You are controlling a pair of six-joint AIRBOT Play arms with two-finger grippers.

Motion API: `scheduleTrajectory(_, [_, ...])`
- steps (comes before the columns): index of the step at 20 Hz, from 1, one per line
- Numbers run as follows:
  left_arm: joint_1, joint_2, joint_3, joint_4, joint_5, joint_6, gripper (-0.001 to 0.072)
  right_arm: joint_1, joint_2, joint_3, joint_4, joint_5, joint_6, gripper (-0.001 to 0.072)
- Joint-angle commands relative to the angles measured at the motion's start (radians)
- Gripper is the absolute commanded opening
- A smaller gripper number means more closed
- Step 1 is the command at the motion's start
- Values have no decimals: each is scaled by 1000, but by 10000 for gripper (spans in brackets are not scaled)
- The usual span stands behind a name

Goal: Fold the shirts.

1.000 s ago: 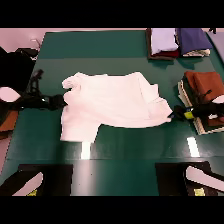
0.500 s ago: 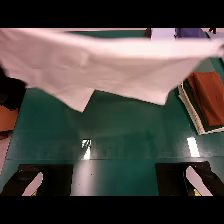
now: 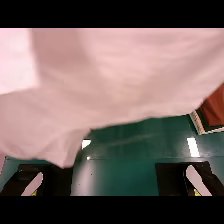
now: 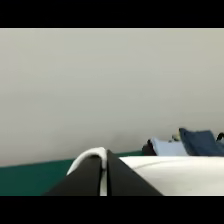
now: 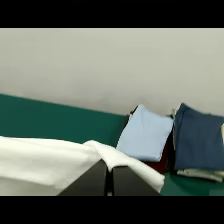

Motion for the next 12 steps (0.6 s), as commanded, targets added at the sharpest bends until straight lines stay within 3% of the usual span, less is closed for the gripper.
scheduleTrajectory(1, [1,-129,-93,43,-127,-11,28,73,-140,20,-5,121,46,17])
scheduleTrajectory(8, [1,-521,-448,-32,-94,3,29,338,-469,-348,-280,117,119,17])
scheduleTrajectory(12, [1,-747,-473,-85,2,58,28,369,-675,-384,-295,9,118,18])
